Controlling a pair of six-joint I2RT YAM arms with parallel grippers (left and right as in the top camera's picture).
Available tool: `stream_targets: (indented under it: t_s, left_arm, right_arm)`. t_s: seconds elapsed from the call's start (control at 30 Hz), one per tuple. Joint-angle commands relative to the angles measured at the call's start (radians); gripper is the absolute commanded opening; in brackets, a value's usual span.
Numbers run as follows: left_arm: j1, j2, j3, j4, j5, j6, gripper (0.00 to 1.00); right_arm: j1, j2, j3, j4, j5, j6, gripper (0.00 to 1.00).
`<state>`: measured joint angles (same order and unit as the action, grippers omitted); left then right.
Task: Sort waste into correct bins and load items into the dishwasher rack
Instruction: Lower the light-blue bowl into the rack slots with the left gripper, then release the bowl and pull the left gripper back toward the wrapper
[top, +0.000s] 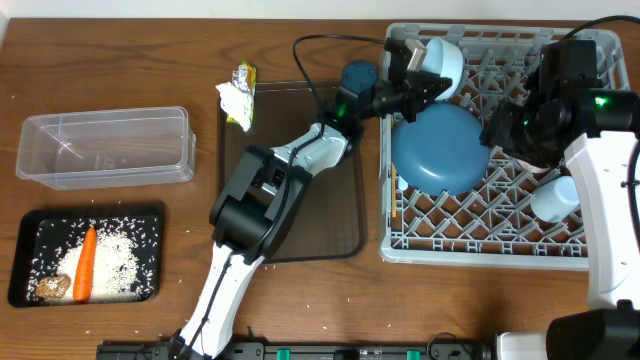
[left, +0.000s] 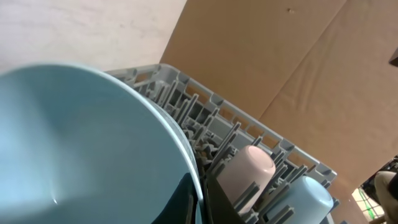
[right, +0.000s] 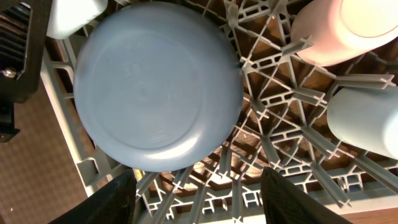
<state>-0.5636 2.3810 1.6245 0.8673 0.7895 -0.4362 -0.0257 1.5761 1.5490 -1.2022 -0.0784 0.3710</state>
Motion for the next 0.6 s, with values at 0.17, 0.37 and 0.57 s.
stream_targets:
  t_s: [0.17,0.37,0.57]
  left_arm:
    - [0.006,0.019,0.012,-0.002,0.010,0.024,0.06]
    - [-0.008,0.019,0.012,0.028,0.006,0.021,0.06]
    - [-0.017,0.019,0.012,0.032,0.006,0.002,0.06]
  right_arm:
    - [0.005,-0.018,0.004,-0.006,0.007,-0.013,0.60]
    - [0.005,-0.018,0.004,-0.006,0.007,-0.013,0.61]
    - [0.005,-0.018,0.004,-0.010,0.007,-0.013,0.60]
